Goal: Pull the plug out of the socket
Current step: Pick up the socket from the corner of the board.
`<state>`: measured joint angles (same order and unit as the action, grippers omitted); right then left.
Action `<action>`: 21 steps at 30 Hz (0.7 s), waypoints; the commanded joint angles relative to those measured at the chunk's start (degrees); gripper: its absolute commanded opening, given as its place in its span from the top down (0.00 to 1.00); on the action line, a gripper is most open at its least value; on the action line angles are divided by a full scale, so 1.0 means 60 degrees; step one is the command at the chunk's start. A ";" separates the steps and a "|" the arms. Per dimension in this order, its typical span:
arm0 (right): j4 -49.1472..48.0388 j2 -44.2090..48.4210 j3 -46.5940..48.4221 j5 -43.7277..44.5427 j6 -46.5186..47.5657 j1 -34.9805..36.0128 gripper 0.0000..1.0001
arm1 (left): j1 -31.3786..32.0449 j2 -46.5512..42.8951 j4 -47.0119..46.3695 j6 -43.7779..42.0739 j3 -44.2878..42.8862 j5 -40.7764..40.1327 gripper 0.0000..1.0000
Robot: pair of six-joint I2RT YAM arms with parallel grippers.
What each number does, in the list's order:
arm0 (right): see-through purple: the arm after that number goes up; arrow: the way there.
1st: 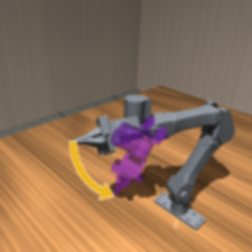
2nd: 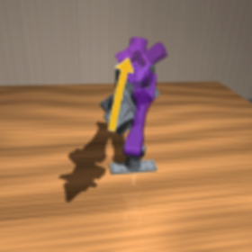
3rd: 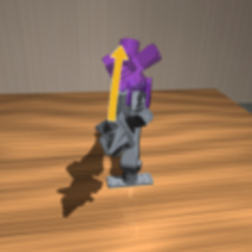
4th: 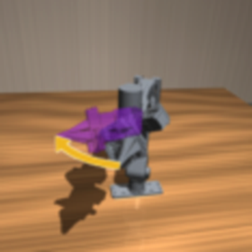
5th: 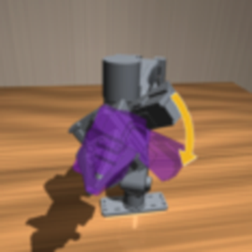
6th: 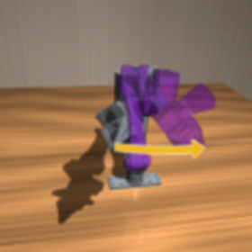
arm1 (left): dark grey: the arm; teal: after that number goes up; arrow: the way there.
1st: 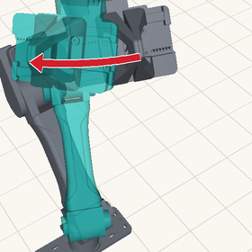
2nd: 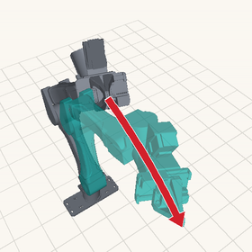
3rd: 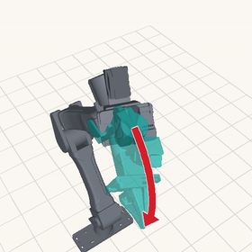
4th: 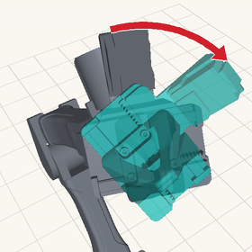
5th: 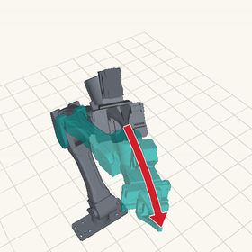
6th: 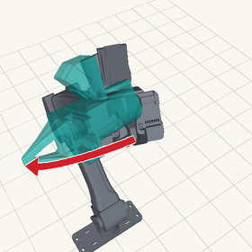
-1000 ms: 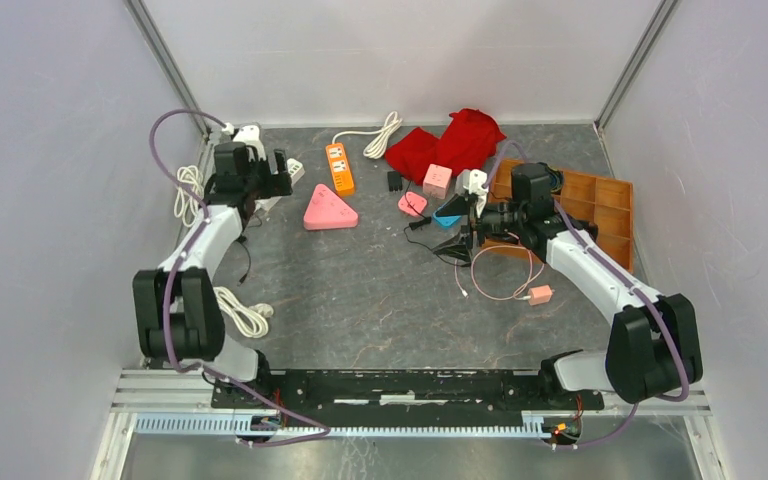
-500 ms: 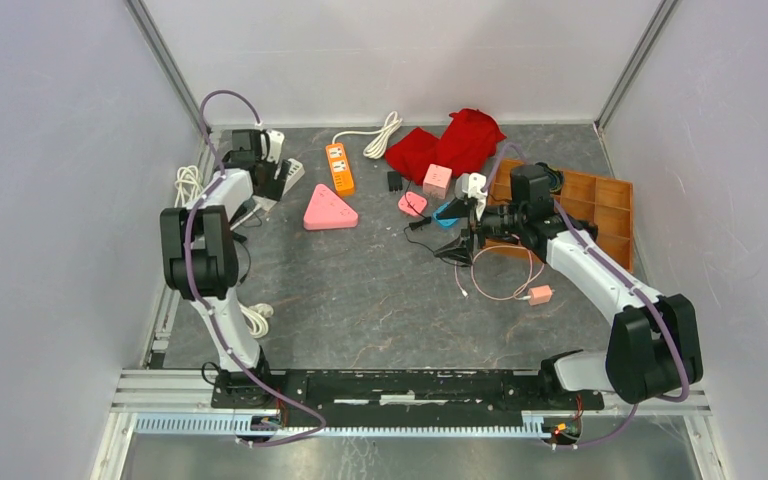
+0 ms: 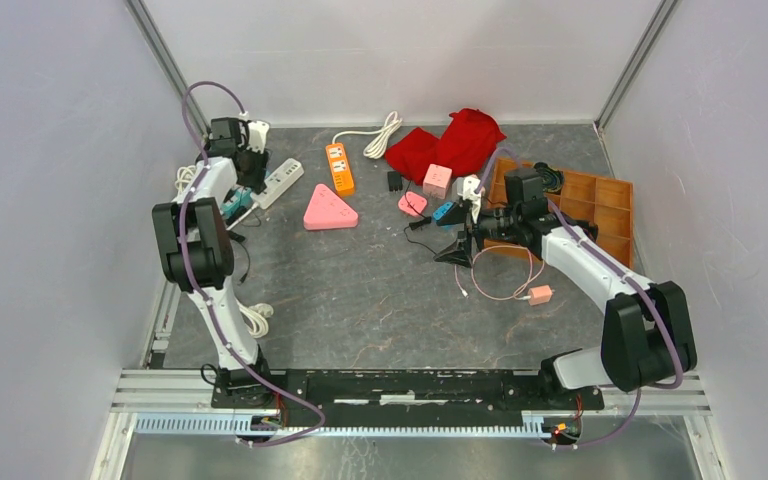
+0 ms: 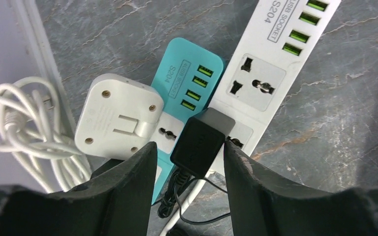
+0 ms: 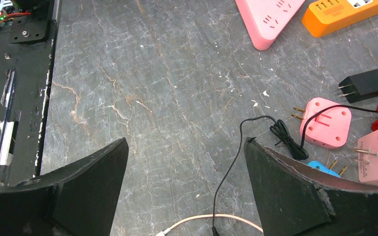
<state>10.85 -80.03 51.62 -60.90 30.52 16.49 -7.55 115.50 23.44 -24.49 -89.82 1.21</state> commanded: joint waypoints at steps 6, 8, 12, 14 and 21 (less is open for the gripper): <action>0.0032 -0.0240 0.0362 0.0075 0.0266 0.0007 0.06 | -0.0217 0.0477 0.0309 -0.0407 -0.0559 0.1523 0.47; 0.0073 -0.0255 0.0390 0.0073 0.0298 0.0015 0.06 | -0.0223 0.0505 0.0311 -0.0365 -0.0572 0.1581 0.51; 0.0101 -0.0260 0.0395 0.0073 0.0344 0.0019 0.06 | -0.0235 0.0496 0.0308 -0.0300 -0.0586 0.1767 0.60; 0.0124 -0.0266 0.0417 0.0073 0.0343 0.0013 0.06 | -0.0222 0.0487 0.0310 -0.0211 -0.0596 0.1802 0.74; 0.0209 -0.0212 0.0436 0.0051 0.0400 0.0018 0.06 | -0.0233 0.0137 0.0184 0.0689 -0.0567 0.2361 0.98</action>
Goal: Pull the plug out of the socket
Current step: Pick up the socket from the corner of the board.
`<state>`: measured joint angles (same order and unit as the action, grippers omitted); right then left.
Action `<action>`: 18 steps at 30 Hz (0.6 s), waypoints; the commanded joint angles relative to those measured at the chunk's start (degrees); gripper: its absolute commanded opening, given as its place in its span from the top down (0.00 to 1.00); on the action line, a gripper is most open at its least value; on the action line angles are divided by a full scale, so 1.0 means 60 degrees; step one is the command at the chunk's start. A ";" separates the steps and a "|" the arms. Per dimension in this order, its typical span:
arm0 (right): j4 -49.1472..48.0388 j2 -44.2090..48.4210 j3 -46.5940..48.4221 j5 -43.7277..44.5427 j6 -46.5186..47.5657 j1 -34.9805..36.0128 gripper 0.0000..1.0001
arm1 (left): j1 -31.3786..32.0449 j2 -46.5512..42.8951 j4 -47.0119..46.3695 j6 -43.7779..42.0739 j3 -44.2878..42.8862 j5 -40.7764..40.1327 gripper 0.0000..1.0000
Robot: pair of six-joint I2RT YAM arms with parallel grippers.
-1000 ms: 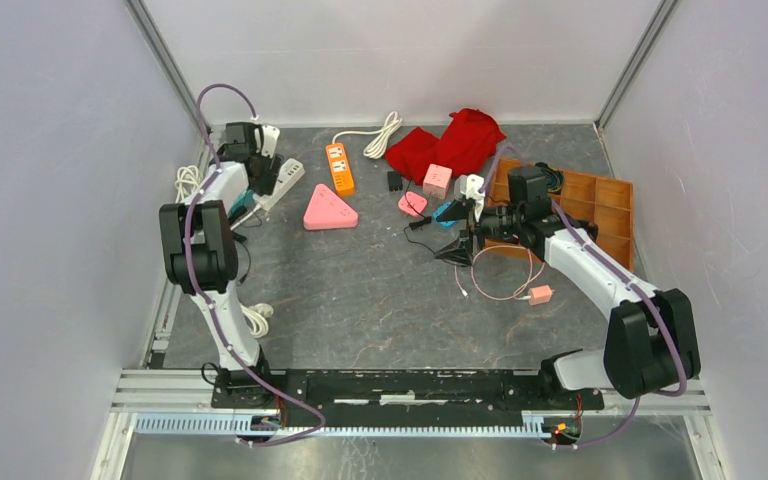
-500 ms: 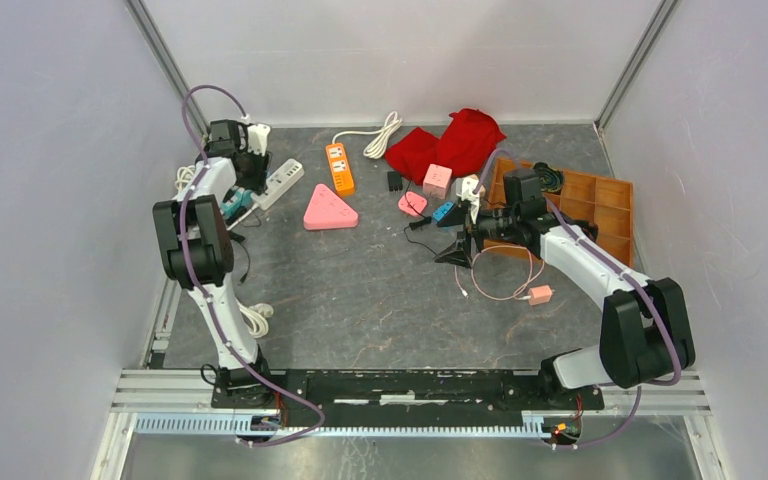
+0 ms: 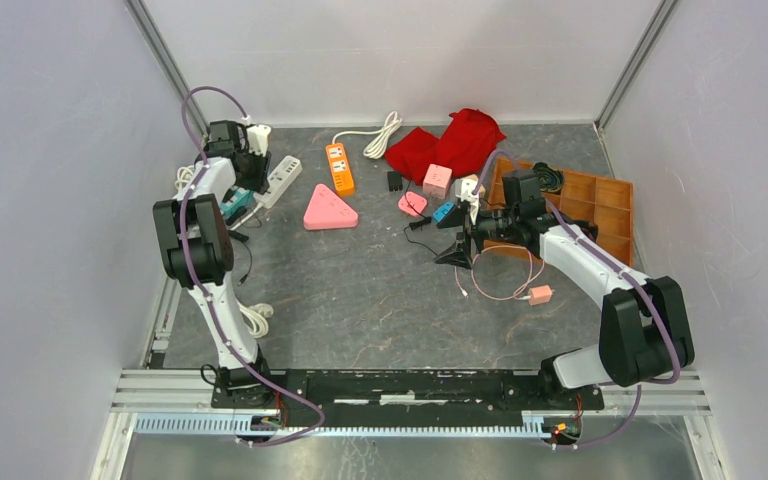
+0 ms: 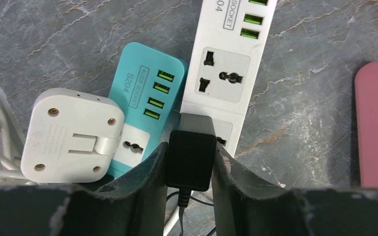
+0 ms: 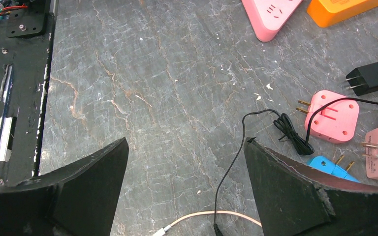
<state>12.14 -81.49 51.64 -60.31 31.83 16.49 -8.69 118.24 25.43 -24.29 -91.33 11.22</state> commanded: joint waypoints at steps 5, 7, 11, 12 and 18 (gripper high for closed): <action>0.0005 0.0060 0.0432 -0.0117 0.0173 0.0007 0.06 | -0.0045 -0.1073 -0.0491 0.2194 0.0071 0.1194 0.98; 0.0007 0.0081 0.0432 -0.0152 0.0163 0.0017 0.06 | -0.0032 -0.1528 -0.0781 0.2663 0.0490 0.1351 0.98; 0.0010 0.0161 0.0406 -0.0211 0.0164 0.0017 0.07 | -0.0046 -0.2494 -0.1864 0.3342 0.1550 0.1820 0.98; -0.0002 0.0180 0.0395 -0.0222 0.0156 0.0011 0.07 | -0.0028 -0.2717 -0.2087 0.3468 0.1781 0.1982 0.98; -0.0019 0.0276 0.0386 -0.0282 0.0141 0.0012 0.07 | -0.0040 -0.3877 -0.3552 0.4955 0.3064 0.3007 0.98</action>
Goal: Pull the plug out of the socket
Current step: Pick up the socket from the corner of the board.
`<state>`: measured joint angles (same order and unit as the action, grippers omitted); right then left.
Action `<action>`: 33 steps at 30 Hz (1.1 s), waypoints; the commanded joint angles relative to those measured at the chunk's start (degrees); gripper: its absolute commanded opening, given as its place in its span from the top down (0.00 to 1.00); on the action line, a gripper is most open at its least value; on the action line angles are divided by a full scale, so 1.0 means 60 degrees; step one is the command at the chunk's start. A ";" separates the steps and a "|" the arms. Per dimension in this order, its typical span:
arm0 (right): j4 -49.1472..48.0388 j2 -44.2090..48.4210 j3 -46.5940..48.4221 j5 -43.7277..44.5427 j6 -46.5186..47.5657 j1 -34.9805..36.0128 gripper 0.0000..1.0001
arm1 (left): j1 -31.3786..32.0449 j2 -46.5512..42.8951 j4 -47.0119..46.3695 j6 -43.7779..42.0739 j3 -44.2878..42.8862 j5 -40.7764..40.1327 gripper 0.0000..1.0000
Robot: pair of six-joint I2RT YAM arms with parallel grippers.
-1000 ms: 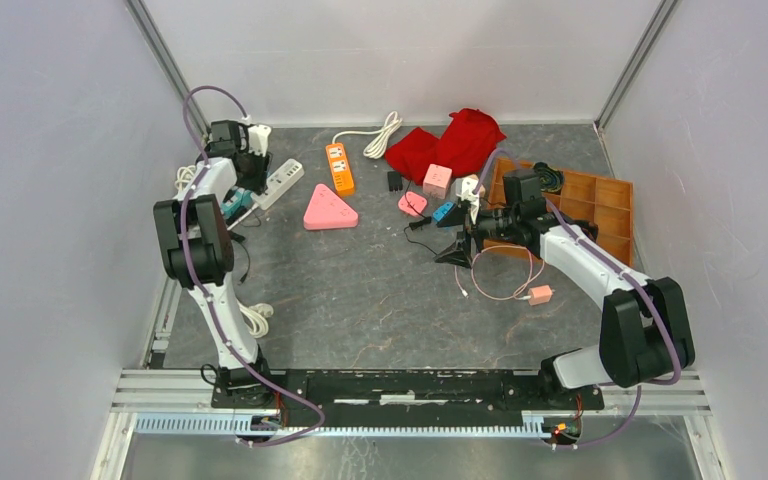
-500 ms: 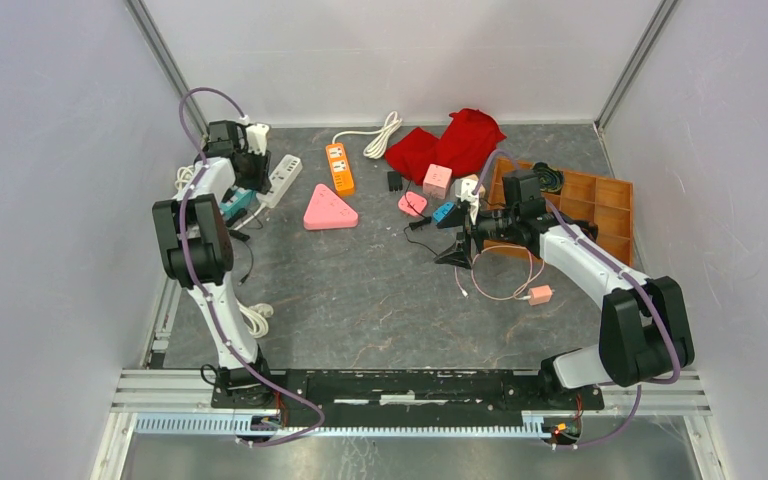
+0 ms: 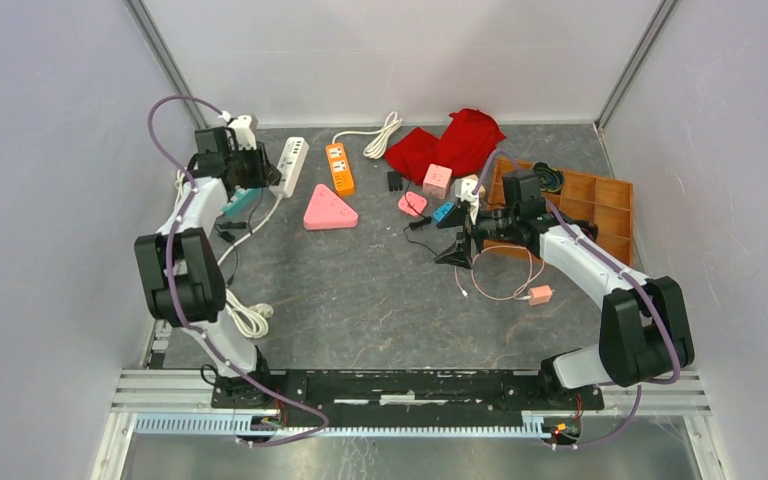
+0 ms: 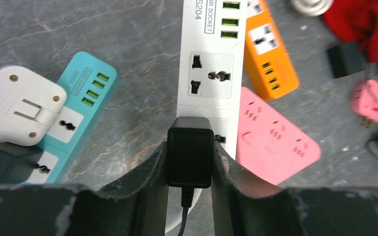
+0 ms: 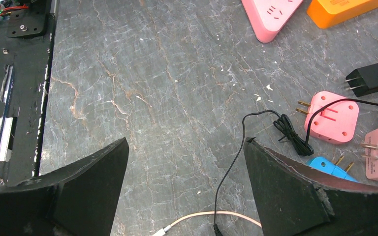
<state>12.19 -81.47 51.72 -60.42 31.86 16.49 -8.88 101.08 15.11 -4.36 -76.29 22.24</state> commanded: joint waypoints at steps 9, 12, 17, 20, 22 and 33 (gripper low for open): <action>-0.0194 0.0437 0.0304 -0.0573 -0.0113 -0.0001 0.07 | 0.0021 -0.2999 -0.3821 0.3856 0.2548 0.1968 0.98; -0.0354 0.0547 0.0223 -0.0680 -0.0297 -0.0006 0.07 | 0.0068 -0.3831 -0.4686 0.4567 0.3428 0.2178 0.98; -0.0691 0.0697 0.0084 -0.0815 -0.0625 0.0007 0.07 | 0.0211 -0.5100 -0.5420 0.5254 0.4363 0.2283 0.98; -0.0792 0.0721 0.0040 -0.0876 -0.0777 0.0006 0.07 | 0.0447 -0.5752 -0.5689 0.5690 0.4756 0.2302 0.98; -0.0933 0.0743 -0.0005 -0.0947 -0.0962 0.0003 0.07 | 0.0733 -0.6156 -0.5698 0.5781 0.4923 0.2328 0.98; -0.3410 0.1194 -0.0792 -0.1508 -0.3533 -0.0003 0.06 | 0.3603 -0.8137 -0.6071 0.5887 0.6305 0.0498 0.98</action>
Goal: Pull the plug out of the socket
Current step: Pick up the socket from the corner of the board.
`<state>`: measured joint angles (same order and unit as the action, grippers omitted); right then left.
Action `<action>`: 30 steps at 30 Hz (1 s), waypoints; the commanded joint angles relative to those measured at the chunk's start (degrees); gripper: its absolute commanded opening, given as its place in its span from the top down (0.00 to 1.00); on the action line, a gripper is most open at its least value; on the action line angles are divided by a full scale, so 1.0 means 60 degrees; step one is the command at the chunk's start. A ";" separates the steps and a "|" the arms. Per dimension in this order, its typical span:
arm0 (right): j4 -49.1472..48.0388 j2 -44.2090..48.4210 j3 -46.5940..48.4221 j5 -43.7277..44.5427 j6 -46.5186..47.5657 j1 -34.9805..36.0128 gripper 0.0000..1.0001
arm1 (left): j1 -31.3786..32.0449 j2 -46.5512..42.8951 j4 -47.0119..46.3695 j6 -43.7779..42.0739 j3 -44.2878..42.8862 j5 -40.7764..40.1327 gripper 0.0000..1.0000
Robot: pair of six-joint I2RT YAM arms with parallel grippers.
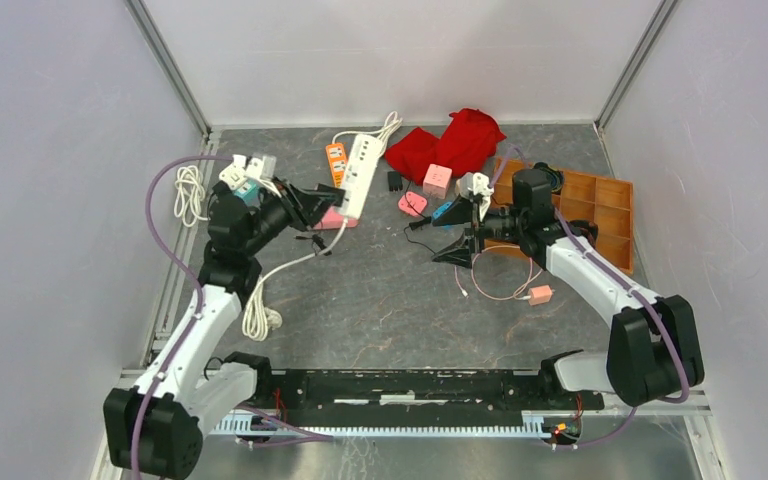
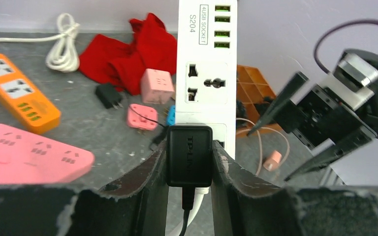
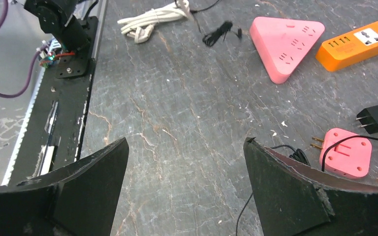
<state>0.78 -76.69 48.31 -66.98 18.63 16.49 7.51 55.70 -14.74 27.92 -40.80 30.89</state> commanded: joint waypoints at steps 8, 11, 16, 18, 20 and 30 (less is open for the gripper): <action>-0.6234 0.0515 -0.1532 -0.0274 -0.6353 -0.0004 0.04 | 0.2650 -0.0853 -0.2642 0.1215 0.1946 -0.2782 0.98; -0.8695 0.0225 -0.2174 -0.0071 -0.8770 -0.0006 0.03 | 0.3196 -0.0706 -0.3458 0.1567 0.2478 -0.3396 0.98; -1.0488 -0.0413 -0.2560 0.0229 -1.0855 0.0010 0.02 | 0.4130 -0.0394 -0.4353 0.1562 0.2968 -0.4551 0.98; -1.0522 -0.0508 -0.2606 0.0317 -1.0940 0.0011 0.02 | 0.4465 -0.0290 -0.4548 0.1511 0.3057 -0.4946 0.98; -1.0377 -0.0466 -0.2708 0.0634 -1.0943 0.0014 0.02 | 0.4697 -0.0166 -0.4783 0.1499 0.3157 -0.5113 0.98; -0.9199 -0.0269 -0.3211 0.2798 -1.1382 0.0208 0.02 | 0.6405 0.0834 -0.5818 0.1177 0.3161 -0.6963 0.98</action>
<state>-54.65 -79.57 29.95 -56.18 -47.07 16.82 42.65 59.22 -39.51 34.52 -21.23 -4.60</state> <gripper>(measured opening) 0.979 0.389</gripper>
